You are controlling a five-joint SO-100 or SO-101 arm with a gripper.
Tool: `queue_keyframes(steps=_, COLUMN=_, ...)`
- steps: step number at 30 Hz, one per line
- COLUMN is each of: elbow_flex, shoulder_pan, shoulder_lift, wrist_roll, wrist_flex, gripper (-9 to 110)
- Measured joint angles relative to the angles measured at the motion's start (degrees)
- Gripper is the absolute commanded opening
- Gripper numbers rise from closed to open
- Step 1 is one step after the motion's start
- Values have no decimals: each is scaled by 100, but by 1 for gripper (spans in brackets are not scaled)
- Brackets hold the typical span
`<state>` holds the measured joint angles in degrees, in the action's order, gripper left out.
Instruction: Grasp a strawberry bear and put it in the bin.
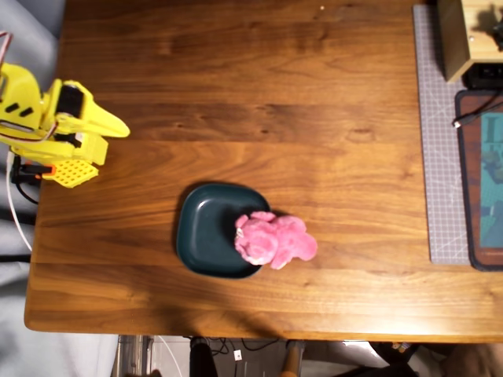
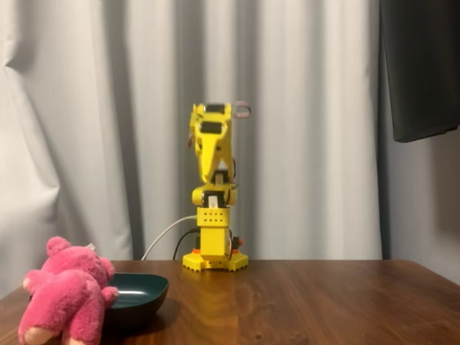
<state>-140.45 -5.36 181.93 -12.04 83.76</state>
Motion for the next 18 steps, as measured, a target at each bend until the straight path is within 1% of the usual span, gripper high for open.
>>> queue_keyframes(steps=2, elbow_flex=-316, shoulder_pan=62, shoulder_lift=387, wrist_roll=0, wrist_flex=-44, gripper=6)
queue_keyframes(steps=4, elbow_flex=-598, shoulder_pan=237, shoulder_lift=659, wrist_roll=0, wrist_flex=-88, gripper=6)
queue_keyframes(steps=8, elbow_flex=-1160, shoulder_pan=264, shoulder_lift=923, wrist_roll=0, wrist_flex=-211, gripper=6)
queue_keyframes(steps=11, elbow_flex=-1529, shoulder_pan=220, shoulder_lift=976, wrist_roll=0, wrist_flex=-334, gripper=8)
queue_keyframes(steps=18, elbow_flex=-2013, shoulder_pan=220, shoulder_lift=984, wrist_roll=0, wrist_flex=-510, gripper=7)
